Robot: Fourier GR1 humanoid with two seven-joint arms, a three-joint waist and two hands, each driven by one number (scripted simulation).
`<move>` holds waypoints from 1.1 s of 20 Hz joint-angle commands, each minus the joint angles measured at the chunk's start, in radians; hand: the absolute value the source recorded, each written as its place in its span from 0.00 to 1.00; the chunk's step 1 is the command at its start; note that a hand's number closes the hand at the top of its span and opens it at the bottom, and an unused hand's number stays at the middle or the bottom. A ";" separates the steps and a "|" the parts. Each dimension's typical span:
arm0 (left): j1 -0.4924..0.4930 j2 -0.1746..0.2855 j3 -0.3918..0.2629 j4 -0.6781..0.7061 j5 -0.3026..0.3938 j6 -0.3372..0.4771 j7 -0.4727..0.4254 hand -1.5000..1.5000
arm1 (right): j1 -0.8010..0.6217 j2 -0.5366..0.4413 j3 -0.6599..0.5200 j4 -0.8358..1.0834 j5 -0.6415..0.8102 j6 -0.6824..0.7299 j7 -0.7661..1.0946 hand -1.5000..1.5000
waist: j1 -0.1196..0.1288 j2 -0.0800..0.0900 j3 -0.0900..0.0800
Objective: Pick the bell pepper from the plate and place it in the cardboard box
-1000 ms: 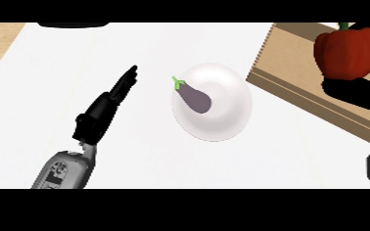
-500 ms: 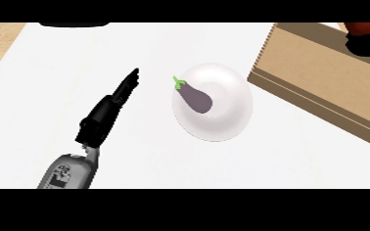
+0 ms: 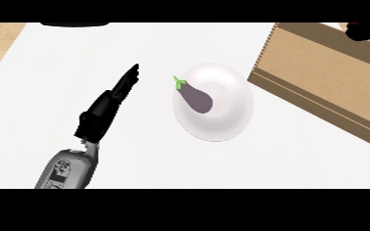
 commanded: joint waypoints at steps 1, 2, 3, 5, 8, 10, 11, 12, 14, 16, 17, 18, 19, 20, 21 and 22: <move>0.009 0.001 0.023 0.040 0.007 -0.024 -0.056 0.50 | -0.004 0.014 0.002 0.189 0.041 -0.125 -0.080 1.00 | 0.003 0.002 0.000; 0.036 0.000 -0.001 -0.054 -0.007 -0.012 0.009 0.50 | -0.032 0.000 -0.004 0.245 0.036 -0.114 -0.099 1.00 | 0.008 0.001 0.000; 0.025 -0.003 0.018 -0.015 -0.002 -0.015 -0.018 0.50 | -0.030 -0.020 -0.018 0.277 0.034 -0.126 -0.128 1.00 | 0.004 0.001 0.000; 0.065 0.000 0.009 -0.060 0.008 -0.036 -0.005 0.50 | -0.066 -0.008 -0.030 0.353 0.038 -0.146 -0.117 1.00 | 0.006 0.000 0.000; -0.015 -0.019 0.004 -0.028 -0.016 -0.021 0.037 0.50 | -0.120 -0.010 -0.090 0.475 -0.020 -0.161 -0.152 1.00 | 0.006 0.002 0.001; 0.013 0.007 0.032 -0.004 0.005 -0.043 -0.017 0.50 | -0.058 0.036 -0.153 0.528 -0.056 -0.287 -0.162 0.00 | 0.013 0.008 0.001; 0.052 -0.029 -0.018 -0.044 -0.024 -0.017 -0.011 0.50 | -0.074 0.035 -0.179 0.544 -0.094 -0.255 -0.157 0.00 | 0.014 0.005 0.002; 0.008 -0.026 0.009 0.012 -0.032 -0.009 -0.016 0.50 | -0.075 0.030 -0.178 0.565 -0.108 -0.238 -0.185 0.00 | 0.003 0.004 0.001; -0.019 -0.036 0.006 -0.011 -0.034 -0.006 0.016 0.50 | -0.063 0.026 -0.204 0.661 -0.133 -0.296 -0.274 0.00 | 0.010 0.006 0.002; -0.014 0.005 0.042 -0.006 -0.009 -0.050 0.003 0.50 | -0.116 -0.032 -0.236 0.745 -0.161 -0.294 -0.347 0.00 | 0.014 0.007 0.001; -0.011 -0.038 0.014 -0.013 -0.037 -0.011 0.020 0.50 | -0.070 0.016 -0.230 0.707 -0.172 -0.349 -0.365 0.00 | 0.005 0.004 0.001; 0.023 -0.007 0.037 0.045 -0.020 -0.047 -0.072 0.50 | -0.148 0.026 -0.238 0.713 -0.178 -0.354 -0.330 0.00 | 0.011 0.006 0.001; 0.084 -0.020 0.007 -0.030 -0.035 -0.026 -0.045 0.50 | -0.049 0.018 -0.276 0.645 -0.240 -0.360 -0.420 0.00 | 0.002 0.000 0.001; 0.018 -0.049 0.006 -0.026 -0.046 0.006 0.010 0.50 | -0.055 0.064 -0.282 0.617 -0.249 -0.423 -0.414 0.00 | -0.002 -0.001 0.002; 0.013 -0.051 0.008 0.020 -0.050 0.004 -0.029 0.50 | -0.072 0.061 -0.326 0.640 -0.279 -0.487 -0.455 0.00 | 0.003 0.007 0.002; -0.012 -0.042 0.010 0.005 -0.048 -0.006 0.009 0.50 | -0.105 0.056 -0.346 0.620 -0.296 -0.512 -0.450 0.00 | 0.004 0.005 0.003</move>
